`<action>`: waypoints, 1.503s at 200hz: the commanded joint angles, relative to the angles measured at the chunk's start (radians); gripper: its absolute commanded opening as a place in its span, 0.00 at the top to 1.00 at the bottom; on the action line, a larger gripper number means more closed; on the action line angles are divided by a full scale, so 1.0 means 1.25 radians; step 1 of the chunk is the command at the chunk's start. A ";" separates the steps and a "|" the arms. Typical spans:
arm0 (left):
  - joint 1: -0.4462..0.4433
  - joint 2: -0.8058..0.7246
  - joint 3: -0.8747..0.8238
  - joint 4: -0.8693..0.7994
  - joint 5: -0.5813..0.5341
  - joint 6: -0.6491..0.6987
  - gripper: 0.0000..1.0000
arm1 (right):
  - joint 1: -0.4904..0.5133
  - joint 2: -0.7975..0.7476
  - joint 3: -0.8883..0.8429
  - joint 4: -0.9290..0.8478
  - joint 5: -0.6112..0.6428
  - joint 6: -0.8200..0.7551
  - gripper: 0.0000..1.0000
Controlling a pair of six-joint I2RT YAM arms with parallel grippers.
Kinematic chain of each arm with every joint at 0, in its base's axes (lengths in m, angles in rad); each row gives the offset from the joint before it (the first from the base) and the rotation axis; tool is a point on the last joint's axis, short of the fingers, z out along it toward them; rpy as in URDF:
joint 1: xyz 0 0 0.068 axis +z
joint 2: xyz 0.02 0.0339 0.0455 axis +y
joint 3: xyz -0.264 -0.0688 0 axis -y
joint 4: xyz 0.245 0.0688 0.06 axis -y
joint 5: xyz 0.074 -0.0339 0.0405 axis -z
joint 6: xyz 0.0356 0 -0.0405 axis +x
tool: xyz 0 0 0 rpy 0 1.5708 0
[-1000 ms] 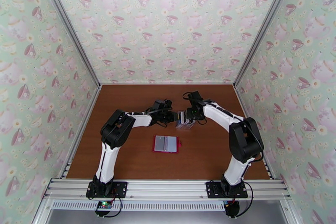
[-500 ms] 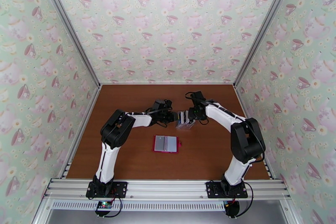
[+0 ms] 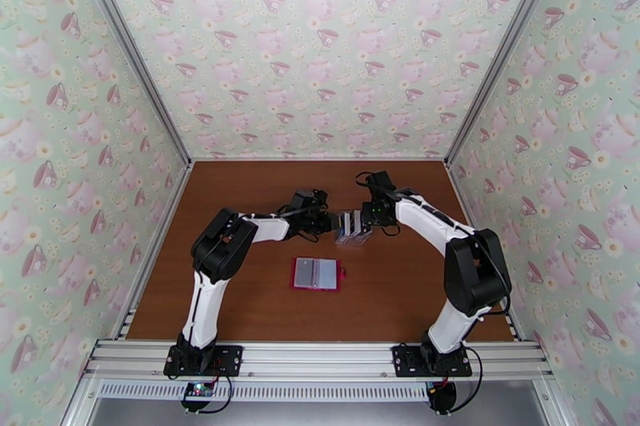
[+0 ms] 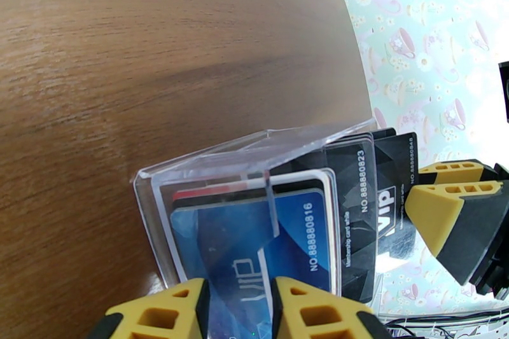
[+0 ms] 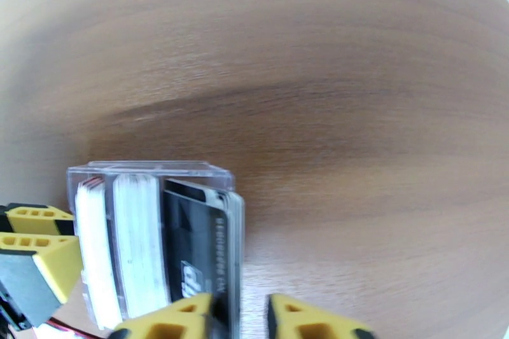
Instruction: Put the credit cards into the card holder
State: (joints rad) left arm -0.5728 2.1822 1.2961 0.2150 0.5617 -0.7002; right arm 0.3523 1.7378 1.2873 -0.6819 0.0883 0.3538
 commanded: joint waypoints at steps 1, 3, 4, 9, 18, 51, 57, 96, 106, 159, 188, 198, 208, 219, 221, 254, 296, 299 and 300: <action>0.011 0.042 -0.047 -0.138 -0.046 0.002 0.70 | -0.006 0.013 -0.002 -0.018 0.001 -0.005 0.84; 0.011 0.042 -0.047 -0.138 -0.046 0.001 0.70 | -0.006 0.013 -0.002 -0.018 0.001 -0.005 0.85; 0.011 0.042 -0.047 -0.138 -0.046 0.001 0.70 | -0.006 0.013 -0.001 -0.018 0.001 -0.005 0.86; 0.011 0.041 -0.046 -0.138 -0.045 0.001 0.70 | -0.006 0.015 0.000 -0.018 0.000 -0.006 0.89; 0.011 0.041 -0.046 -0.138 -0.045 0.001 0.70 | -0.006 0.016 0.001 -0.018 -0.003 -0.006 0.92; 0.012 0.044 -0.047 -0.138 -0.044 0.001 0.70 | -0.002 0.007 0.001 -0.017 -0.015 -0.006 1.00; 0.012 0.045 -0.045 -0.137 -0.042 0.001 0.70 | 0.001 0.003 0.002 -0.016 -0.021 -0.007 1.00; 0.012 0.042 -0.045 -0.135 -0.041 0.001 0.70 | 0.052 -0.012 0.014 -0.011 -0.027 0.002 1.00; 0.012 0.041 -0.045 -0.135 -0.040 0.002 0.70 | 0.062 -0.011 0.021 -0.015 -0.022 0.008 1.00; 0.009 0.034 -0.046 -0.133 -0.039 0.005 0.70 | 0.096 -0.020 0.047 -0.048 0.074 0.028 0.99; 0.007 0.035 -0.046 -0.133 -0.040 0.004 0.70 | 0.097 -0.028 0.049 -0.061 0.102 0.026 0.96; 0.007 0.035 -0.047 -0.133 -0.041 0.004 0.70 | 0.097 -0.031 0.050 -0.063 0.104 0.025 0.97; 0.007 0.035 -0.046 -0.133 -0.040 0.005 0.70 | 0.097 -0.036 0.051 -0.066 0.101 0.026 0.98; 0.008 0.036 -0.045 -0.133 -0.040 0.004 0.70 | 0.098 -0.043 0.052 -0.067 0.100 0.027 0.99; 0.008 0.035 -0.045 -0.133 -0.040 0.005 0.70 | 0.099 -0.045 0.051 -0.067 0.101 0.027 0.99; 0.005 0.030 -0.045 -0.130 -0.039 0.008 0.70 | 0.112 -0.074 0.056 -0.073 0.110 0.041 1.00; 0.000 0.011 -0.040 -0.123 -0.033 0.016 0.70 | 0.157 -0.104 0.065 -0.093 0.165 0.070 1.00; 0.000 0.009 -0.039 -0.125 -0.034 0.018 0.70 | 0.161 -0.106 0.065 -0.095 0.170 0.073 1.00; -0.001 0.008 -0.039 -0.125 -0.034 0.018 0.70 | 0.162 -0.106 0.065 -0.096 0.171 0.074 1.00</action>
State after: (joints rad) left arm -0.5728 2.1792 1.2953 0.2142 0.5629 -0.6994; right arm 0.5232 1.6421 1.3403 -0.7612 0.2359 0.4065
